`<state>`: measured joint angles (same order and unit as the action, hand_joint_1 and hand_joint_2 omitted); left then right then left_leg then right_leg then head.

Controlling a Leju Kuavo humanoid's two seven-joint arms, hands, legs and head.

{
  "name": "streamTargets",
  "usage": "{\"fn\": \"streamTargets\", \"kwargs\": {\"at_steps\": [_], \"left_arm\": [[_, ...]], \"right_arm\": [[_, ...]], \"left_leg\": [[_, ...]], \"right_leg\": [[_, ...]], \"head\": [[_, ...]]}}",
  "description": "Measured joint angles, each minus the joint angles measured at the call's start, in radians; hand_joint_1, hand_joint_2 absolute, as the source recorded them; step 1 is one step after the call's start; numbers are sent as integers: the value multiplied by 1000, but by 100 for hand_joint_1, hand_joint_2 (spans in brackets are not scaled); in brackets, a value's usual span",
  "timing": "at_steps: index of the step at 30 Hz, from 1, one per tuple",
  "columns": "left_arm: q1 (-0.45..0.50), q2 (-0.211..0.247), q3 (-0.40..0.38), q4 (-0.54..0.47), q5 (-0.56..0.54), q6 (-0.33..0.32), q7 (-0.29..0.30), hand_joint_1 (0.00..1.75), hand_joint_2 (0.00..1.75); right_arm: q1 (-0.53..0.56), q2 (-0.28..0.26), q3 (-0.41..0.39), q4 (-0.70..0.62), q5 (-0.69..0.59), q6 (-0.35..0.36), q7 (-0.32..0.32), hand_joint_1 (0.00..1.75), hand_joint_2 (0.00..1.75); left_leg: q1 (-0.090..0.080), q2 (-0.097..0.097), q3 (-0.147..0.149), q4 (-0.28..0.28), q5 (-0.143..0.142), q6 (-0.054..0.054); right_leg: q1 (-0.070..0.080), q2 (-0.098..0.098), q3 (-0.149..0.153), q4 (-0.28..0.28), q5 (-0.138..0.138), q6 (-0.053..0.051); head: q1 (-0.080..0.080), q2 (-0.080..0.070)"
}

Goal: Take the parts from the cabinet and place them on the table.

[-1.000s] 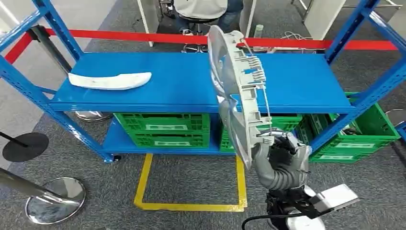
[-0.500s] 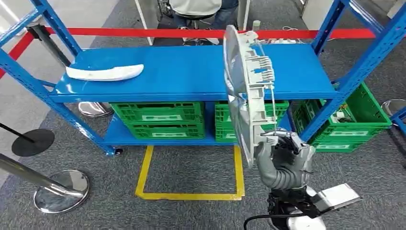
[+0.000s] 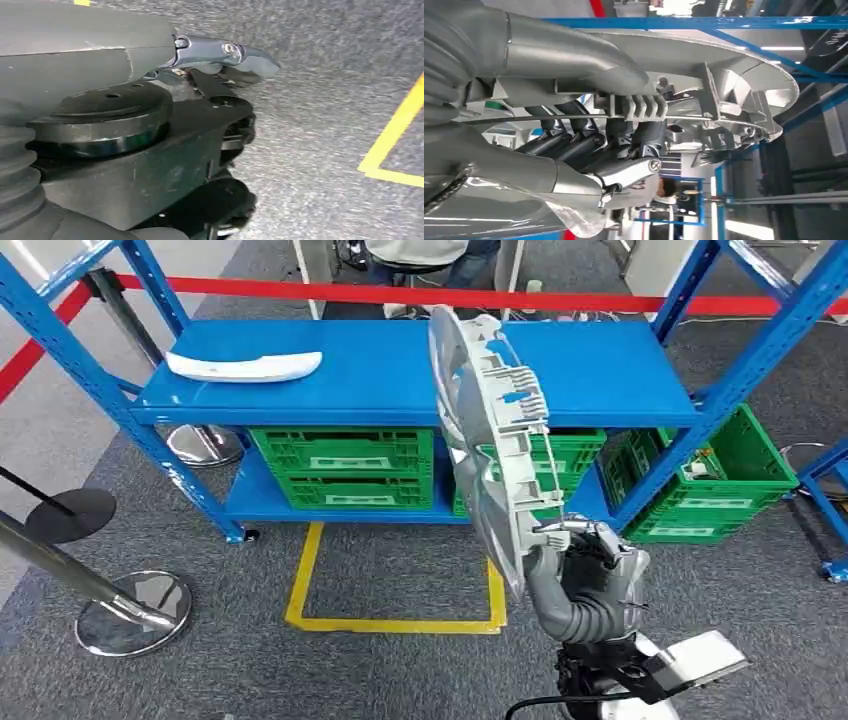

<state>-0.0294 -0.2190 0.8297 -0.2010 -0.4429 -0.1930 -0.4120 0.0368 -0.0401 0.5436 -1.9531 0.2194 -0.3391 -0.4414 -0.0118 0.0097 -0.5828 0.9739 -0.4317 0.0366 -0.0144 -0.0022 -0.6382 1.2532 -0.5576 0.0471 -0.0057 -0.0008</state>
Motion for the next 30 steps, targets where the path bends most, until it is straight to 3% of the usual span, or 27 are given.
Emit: {"fn": "streamTargets", "kwargs": {"at_steps": [1,2,3,4,7,8,9,11,12,13,14,15,17,18,19,20,22,23,24,25,27,28,29,30], "left_arm": [[0,-1,0,0,0,0,0,0,175],[0,-1,0,0,-6,1,0,0,175],[0,-1,0,0,-6,1,0,0,175],[0,-2,0,0,-7,0,-1,0,175],[1,-1,0,0,-9,-2,-2,0,175],[1,0,0,0,-11,-2,-2,0,175],[1,-1,0,0,-15,-3,-5,0,175],[0,0,0,0,-18,-4,-8,0,175],[-1,0,0,0,-18,-4,-8,0,175],[-2,0,0,0,-19,-5,-9,0,175],[-2,0,0,0,-21,-5,-9,0,175],[-3,0,0,0,-22,-5,-9,0,175],[-6,0,-2,0,-26,-5,-9,0,175],[-9,2,-2,0,-26,-5,-9,0,175],[-11,1,-2,0,-27,-5,-10,0,175],[-12,1,-3,0,-27,-5,-9,0,175],[-11,1,-4,0,-27,-3,-10,0,175],[-10,1,-4,0,-27,-2,-10,0,175],[-11,1,-5,0,-28,-2,-10,0,175],[-12,1,-6,0,-28,-2,-10,0,175],[-13,0,-6,0,-29,-2,-11,0,175],[-13,1,-6,0,-30,0,-12,0,175],[-12,1,-6,0,-32,3,-19,0,175],[-13,1,-6,0,-32,2,-24,0,175]], "right_arm": [[0,0,0,0,0,-2,0,175,175],[-1,0,0,0,0,-3,0,175,175],[-2,0,0,-3,0,-3,0,175,175],[0,0,0,-6,0,-3,0,175,175],[5,-2,-1,-7,19,-16,-3,175,175],[5,-2,-1,-7,39,-31,-5,175,175],[8,-2,-1,-10,55,-45,-6,175,175],[12,-2,-2,-20,54,-57,-8,175,175],[16,-3,-3,-23,50,-60,-8,175,175],[19,-3,-3,-25,47,-60,-8,175,175],[21,-4,-4,-25,45,-60,-8,175,175],[24,-5,-5,-25,45,-60,-8,175,175],[27,-5,-5,-31,45,-61,-6,175,175],[29,-5,-5,-34,45,-61,-6,175,175],[29,-6,-6,-36,45,-61,-6,175,175],[30,-6,-5,-36,45,-61,-6,175,175],[32,-6,-5,-38,45,-62,-6,175,175],[33,-8,-6,-39,44,-62,-5,175,175],[33,-9,-6,-39,43,-63,-5,175,175],[34,-11,-5,-39,43,-62,-6,175,175],[34,-13,-5,-39,43,-62,-5,175,175],[34,-16,-5,-39,43,-62,-5,175,175],[37,-18,-5,-39,42,-63,-5,175,175],[40,-19,-5,-39,44,-68,-6,175,175]], "left_leg": [[1,0,-17,9,7,-4],[2,-1,-31,20,12,-9],[-4,-3,-43,31,15,-14],[-4,-2,-49,38,22,-20],[-1,-3,-58,37,48,-35],[3,-7,-64,47,27,-41],[3,-7,-72,80,-31,-50],[10,-7,-100,214,-150,-61],[12,-7,-110,288,-189,-64],[13,-7,-109,335,-193,-66],[13,-7,-91,336,-173,-65],[13,-7,-55,297,-140,-62],[10,-8,68,119,-87,-43],[6,-10,119,40,-104,-31],[4,-11,141,-8,-111,-27],[1,-11,134,-10,-110,-27],[-4,-12,120,-12,-91,-18],[7,-6,116,-27,-73,-10],[5,-4,104,-26,-62,-7],[5,-2,89,-24,-52,2],[3,-1,60,-20,-33,4],[2,0,44,-17,-24,4],[1,0,28,-15,-18,3],[1,0,12,-11,-9,1]], "right_leg": [[-1,0,58,-77,33,0],[-3,-1,126,-172,36,1],[1,-1,182,-247,-1,2],[2,3,192,-280,-16,-14],[6,2,158,-271,0,-36],[0,-5,150,-273,10,-48],[0,-4,140,-273,20,-57],[1,-6,127,-271,40,-61],[2,-6,112,-269,52,-62],[3,-6,95,-267,64,-61],[3,-6,79,-263,73,-60],[4,-5,63,-259,82,-59],[6,-2,40,-254,99,-55],[7,-3,34,-254,106,-50],[9,-3,28,-253,115,-44],[6,-5,22,-256,127,-35],[3,-6,18,-265,148,-22],[2,-5,11,-263,142,-17],[2,-2,-3,-243,97,-13],[2,-1,-26,-187,31,-9],[2,-1,-60,-37,-67,-4],[2,-1,-67,22,-79,0],[2,-1,-58,40,-59,1],[2,-2,-31,20,-13,2]], "head": [[0,0],[0,0],[2,0],[-1,0],[1,0],[3,0],[-1,0],[-4,0],[-3,0],[-3,0],[-4,0],[-4,0],[-5,0],[-2,0],[-3,0],[-3,0],[-3,0],[-3,0],[-2,0],[3,0],[2,0],[3,0],[2,0],[3,0]]}}
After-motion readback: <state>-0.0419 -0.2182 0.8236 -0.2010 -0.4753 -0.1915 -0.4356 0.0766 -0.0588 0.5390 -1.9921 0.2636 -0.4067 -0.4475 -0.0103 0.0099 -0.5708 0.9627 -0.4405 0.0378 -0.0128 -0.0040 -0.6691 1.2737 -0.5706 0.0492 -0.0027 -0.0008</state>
